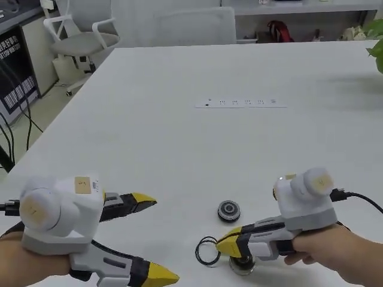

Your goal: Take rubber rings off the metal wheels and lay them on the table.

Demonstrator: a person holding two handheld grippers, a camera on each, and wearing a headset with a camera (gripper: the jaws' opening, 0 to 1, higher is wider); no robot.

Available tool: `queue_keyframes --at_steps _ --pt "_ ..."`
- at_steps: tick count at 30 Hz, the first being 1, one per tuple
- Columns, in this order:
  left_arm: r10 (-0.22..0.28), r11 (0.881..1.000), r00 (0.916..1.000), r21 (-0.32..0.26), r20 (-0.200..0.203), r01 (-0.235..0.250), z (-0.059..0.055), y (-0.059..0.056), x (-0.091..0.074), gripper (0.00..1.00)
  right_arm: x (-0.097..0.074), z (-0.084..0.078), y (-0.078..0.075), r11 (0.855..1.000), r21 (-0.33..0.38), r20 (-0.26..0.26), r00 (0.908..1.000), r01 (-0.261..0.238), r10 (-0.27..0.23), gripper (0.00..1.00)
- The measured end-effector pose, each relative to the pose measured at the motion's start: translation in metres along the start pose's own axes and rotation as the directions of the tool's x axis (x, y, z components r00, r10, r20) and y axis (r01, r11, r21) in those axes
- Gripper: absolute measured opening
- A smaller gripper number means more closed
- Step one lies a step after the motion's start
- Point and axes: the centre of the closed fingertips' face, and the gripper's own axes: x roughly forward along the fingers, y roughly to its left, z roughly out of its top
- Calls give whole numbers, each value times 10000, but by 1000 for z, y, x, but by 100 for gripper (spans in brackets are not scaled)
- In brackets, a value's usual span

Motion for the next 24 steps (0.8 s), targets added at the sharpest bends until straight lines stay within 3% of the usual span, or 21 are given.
queue_keyframes --at_steps 15,24 --pt "-100 9999 9999 -3 -122 100 -2 -1 2 81 -5 3 0 10000 -23 150 9999 71 -71 18" --pt "-90 10000 9999 -10 -139 90 -1 2 3 81 -11 8 -1 9996 -210 334 9993 173 -166 21"
